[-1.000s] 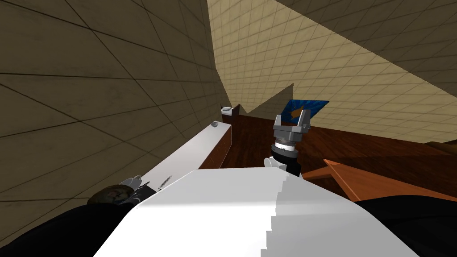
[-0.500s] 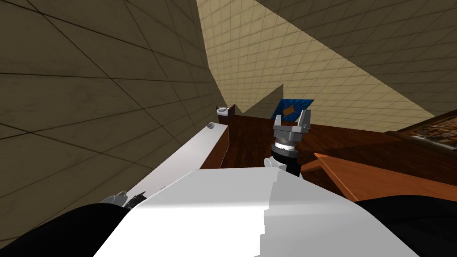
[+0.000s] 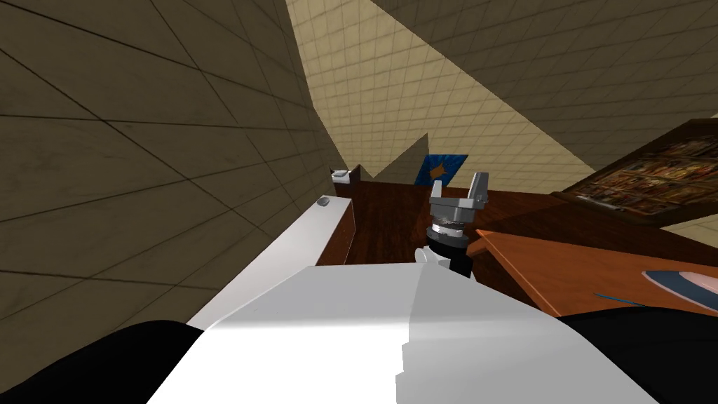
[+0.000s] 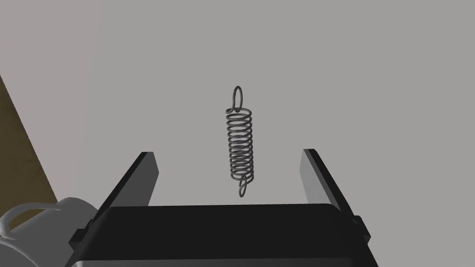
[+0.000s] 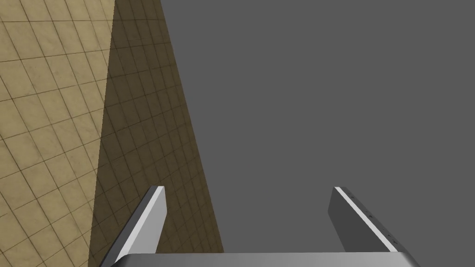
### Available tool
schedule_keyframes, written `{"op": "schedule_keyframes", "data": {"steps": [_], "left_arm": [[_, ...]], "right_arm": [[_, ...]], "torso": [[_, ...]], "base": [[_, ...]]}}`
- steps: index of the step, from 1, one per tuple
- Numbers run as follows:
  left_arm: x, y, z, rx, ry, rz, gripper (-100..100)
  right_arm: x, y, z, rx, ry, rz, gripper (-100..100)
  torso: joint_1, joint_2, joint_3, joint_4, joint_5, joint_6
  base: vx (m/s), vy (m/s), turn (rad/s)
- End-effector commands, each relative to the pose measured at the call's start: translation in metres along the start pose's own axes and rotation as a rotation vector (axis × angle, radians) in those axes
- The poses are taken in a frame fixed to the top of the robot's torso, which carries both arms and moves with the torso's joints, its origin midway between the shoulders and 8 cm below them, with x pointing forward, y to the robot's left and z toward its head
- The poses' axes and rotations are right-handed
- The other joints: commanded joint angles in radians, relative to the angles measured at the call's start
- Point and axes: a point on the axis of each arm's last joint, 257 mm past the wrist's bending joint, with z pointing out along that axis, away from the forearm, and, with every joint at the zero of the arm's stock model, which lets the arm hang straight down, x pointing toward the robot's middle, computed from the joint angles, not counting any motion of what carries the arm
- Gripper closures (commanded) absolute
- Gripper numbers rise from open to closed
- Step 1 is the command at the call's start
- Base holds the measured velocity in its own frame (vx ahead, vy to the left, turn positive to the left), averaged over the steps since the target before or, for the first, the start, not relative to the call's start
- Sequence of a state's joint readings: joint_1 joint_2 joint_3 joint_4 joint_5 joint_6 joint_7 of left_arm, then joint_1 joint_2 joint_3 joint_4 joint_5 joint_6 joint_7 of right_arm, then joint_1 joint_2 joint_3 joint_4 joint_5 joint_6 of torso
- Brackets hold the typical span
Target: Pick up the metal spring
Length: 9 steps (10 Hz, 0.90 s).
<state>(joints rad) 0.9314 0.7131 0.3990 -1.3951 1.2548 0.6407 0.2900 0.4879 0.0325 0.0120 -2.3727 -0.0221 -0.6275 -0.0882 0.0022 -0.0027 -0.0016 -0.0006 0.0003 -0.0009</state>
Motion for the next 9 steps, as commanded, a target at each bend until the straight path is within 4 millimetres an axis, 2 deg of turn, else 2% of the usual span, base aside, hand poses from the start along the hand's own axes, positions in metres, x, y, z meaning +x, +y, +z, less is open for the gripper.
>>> {"op": "schedule_keyframes", "data": {"steps": [1,2,4,7,8,9], "left_arm": [[-0.026,0.023,-0.005,-0.078,-0.047,-0.059,-100],[-0.026,0.023,-0.005,-0.079,-0.045,-0.061,-100],[-0.053,0.043,-0.011,-0.155,-0.098,-0.119,-100],[-0.079,0.065,-0.021,-0.234,-0.154,-0.183,-100],[-0.084,0.069,-0.024,-0.250,-0.166,-0.195,-100],[-0.081,0.066,-0.022,-0.238,-0.157,-0.187,-100]], "right_arm": [[0.000,0.000,0.000,0.000,0.000,0.000,0],[0.000,0.000,0.000,0.000,0.000,0.000,0],[0.000,0.000,0.000,0.000,0.000,0.000,0],[0.000,0.000,0.000,0.000,0.000,0.000,0],[0.000,0.000,0.000,0.000,0.000,0.000,0],[0.000,0.000,0.000,0.000,0.000,0.000,0]], "torso": [[0.000,0.000,0.000,0.000,0.000,0.000],[0.000,0.000,0.000,0.000,0.000,0.000],[-0.001,0.001,0.000,0.000,0.000,-0.001],[-0.001,0.001,0.001,0.000,0.000,-0.001],[-0.001,0.001,0.001,0.000,0.000,-0.001],[-0.001,0.001,0.001,0.000,0.000,-0.001]], "base": [[0.053,0.052,-0.285],[0.039,0.044,-0.057],[0.034,0.033,-0.162],[0.027,0.039,-0.167],[0.021,0.033,-0.093],[0.009,0.015,-0.018]]}}
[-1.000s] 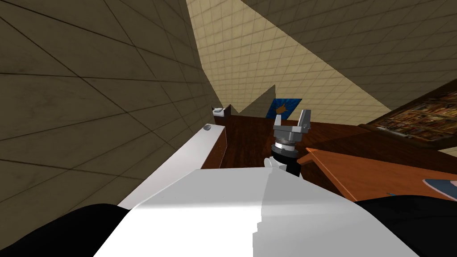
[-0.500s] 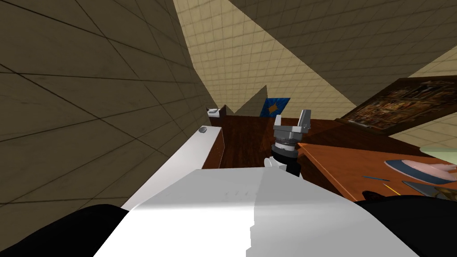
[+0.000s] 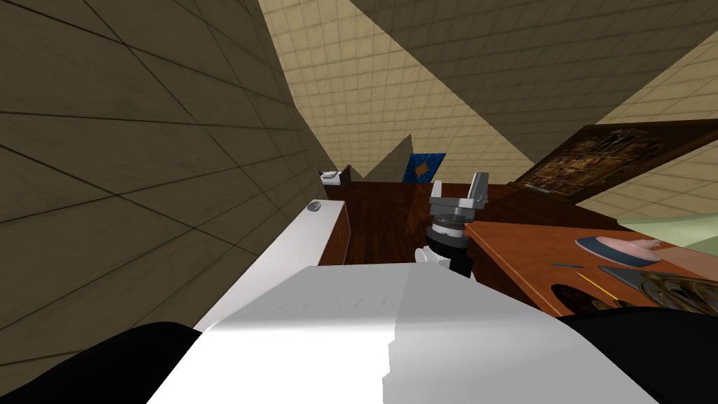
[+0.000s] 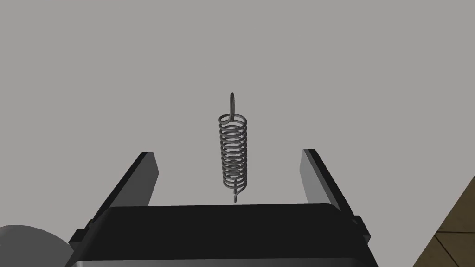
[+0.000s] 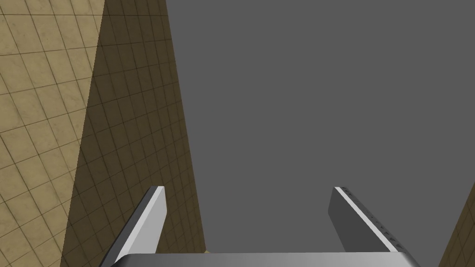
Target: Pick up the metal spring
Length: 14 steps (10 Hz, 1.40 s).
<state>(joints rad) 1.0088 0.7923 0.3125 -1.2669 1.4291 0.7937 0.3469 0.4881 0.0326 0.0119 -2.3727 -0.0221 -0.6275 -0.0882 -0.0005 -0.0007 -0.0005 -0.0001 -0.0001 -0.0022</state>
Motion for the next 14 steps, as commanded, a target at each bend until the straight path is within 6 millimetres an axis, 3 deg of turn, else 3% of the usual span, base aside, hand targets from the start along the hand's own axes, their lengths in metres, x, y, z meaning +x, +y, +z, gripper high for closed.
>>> {"op": "schedule_keyframes", "data": {"steps": [1,2,4,5,6,10,11,12,13,14], "left_arm": [[0.000,0.000,0.000,0.000,0.000,0.000,0],[0.000,0.007,0.013,0.000,0.001,0.000,-100],[0.001,0.014,0.025,-0.001,0.001,0.000,-100],[0.000,0.013,0.020,-0.001,0.001,-0.001,-100],[0.000,0.013,0.021,-0.001,0.001,0.000,100],[0.000,0.014,0.021,-0.002,0.001,-0.001,100],[0.000,0.014,0.021,-0.002,0.001,-0.001,0],[0.000,0.004,0.007,0.001,0.000,0.000,100],[0.000,0.000,0.000,0.000,0.000,0.000,100],[0.002,0.003,0.007,0.002,0.000,0.001,100]], "right_arm": [[0.000,0.000,0.000,0.000,0.000,0.000,0],[0.000,0.000,0.000,0.000,0.000,0.000,0],[0.000,0.000,0.000,0.000,0.000,0.000,0],[0.000,0.000,0.000,0.000,0.000,0.000,0],[0.000,0.000,0.000,0.000,0.000,0.000,0],[0.000,0.000,0.000,0.000,0.000,0.000,0],[0.000,0.000,0.000,0.000,0.000,0.000,0],[0.000,0.000,0.000,0.000,0.000,0.000,0],[0.000,0.000,0.000,0.000,0.000,0.000,0],[0.000,0.000,0.000,0.000,0.000,0.000,0]], "torso": [[0.000,0.000,0.000,0.000,0.000,0.000],[-0.001,0.001,0.000,0.000,0.000,0.000],[0.002,0.001,0.001,0.000,0.000,0.000],[0.002,0.001,0.001,0.000,0.001,0.000],[0.000,0.001,0.001,0.000,0.000,0.000],[0.001,0.001,0.001,0.000,0.001,0.000],[0.001,0.001,0.001,0.000,0.001,0.000],[0.002,0.001,0.001,0.000,0.001,0.000],[0.000,0.001,0.001,0.000,0.000,0.000],[-0.002,0.001,0.001,0.000,0.000,0.000]], "base": [[0.000,0.000,0.000],[-0.003,0.029,-0.005],[0.000,0.051,-0.007],[-0.002,0.019,-0.006],[0.000,0.000,0.000],[0.000,0.000,0.000],[0.000,0.000,0.000],[0.006,-0.033,0.014],[0.002,-0.056,0.008],[-0.001,-0.026,0.004]]}}
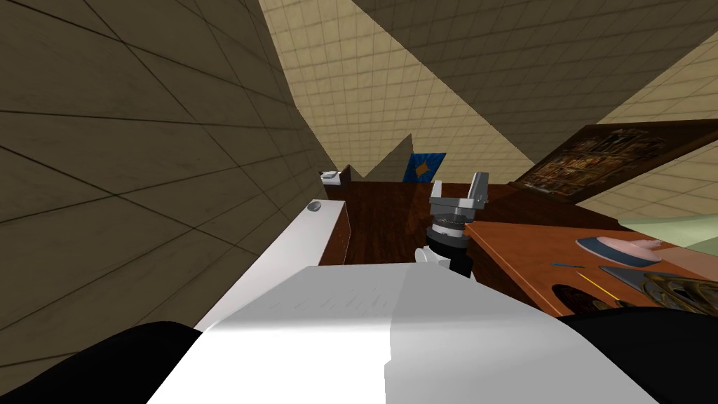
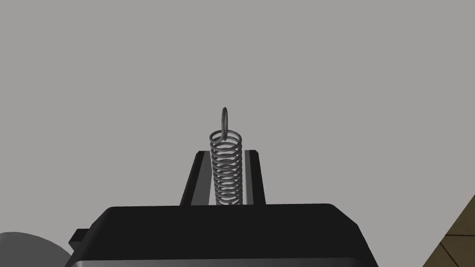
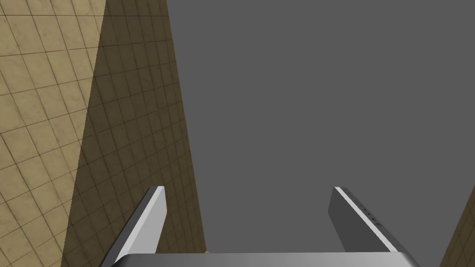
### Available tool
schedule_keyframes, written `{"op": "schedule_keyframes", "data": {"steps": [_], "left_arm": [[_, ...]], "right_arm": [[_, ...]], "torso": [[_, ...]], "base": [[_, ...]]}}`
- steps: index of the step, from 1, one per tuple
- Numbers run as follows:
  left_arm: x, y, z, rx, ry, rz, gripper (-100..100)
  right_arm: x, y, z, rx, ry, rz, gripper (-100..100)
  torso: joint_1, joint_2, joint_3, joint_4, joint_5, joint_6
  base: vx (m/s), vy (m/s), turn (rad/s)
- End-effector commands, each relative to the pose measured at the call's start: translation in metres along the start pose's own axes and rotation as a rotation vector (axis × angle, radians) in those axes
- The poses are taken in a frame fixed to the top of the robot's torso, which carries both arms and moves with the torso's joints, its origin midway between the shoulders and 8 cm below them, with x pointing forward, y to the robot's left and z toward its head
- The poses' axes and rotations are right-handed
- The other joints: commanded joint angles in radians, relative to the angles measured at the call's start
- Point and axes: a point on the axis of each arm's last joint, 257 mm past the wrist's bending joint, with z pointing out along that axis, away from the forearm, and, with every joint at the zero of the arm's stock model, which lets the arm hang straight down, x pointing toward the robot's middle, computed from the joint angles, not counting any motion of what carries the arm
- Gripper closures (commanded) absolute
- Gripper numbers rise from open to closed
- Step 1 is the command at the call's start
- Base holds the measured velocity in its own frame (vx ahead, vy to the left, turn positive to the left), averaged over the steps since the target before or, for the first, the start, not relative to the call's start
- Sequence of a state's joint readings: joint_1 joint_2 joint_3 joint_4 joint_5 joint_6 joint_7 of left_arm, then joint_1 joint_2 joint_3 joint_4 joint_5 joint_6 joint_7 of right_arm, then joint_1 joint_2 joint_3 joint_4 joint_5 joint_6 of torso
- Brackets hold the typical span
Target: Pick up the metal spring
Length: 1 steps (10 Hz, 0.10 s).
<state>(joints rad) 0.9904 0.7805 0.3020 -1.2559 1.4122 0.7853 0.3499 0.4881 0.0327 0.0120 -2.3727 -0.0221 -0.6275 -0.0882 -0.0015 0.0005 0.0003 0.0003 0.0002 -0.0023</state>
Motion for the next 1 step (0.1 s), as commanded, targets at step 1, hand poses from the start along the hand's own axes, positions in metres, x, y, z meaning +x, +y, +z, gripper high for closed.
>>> {"op": "schedule_keyframes", "data": {"steps": [1], "left_arm": [[0.0000,0.0000,0.0000,0.000,0.000,0.000,0]], "right_arm": [[0.0000,0.0000,0.0000,0.000,0.000,0.000,0]], "torso": [[0.000,0.000,0.000,0.000,0.000,0.000]], "base": [[0.000,-0.005,0.001]]}}
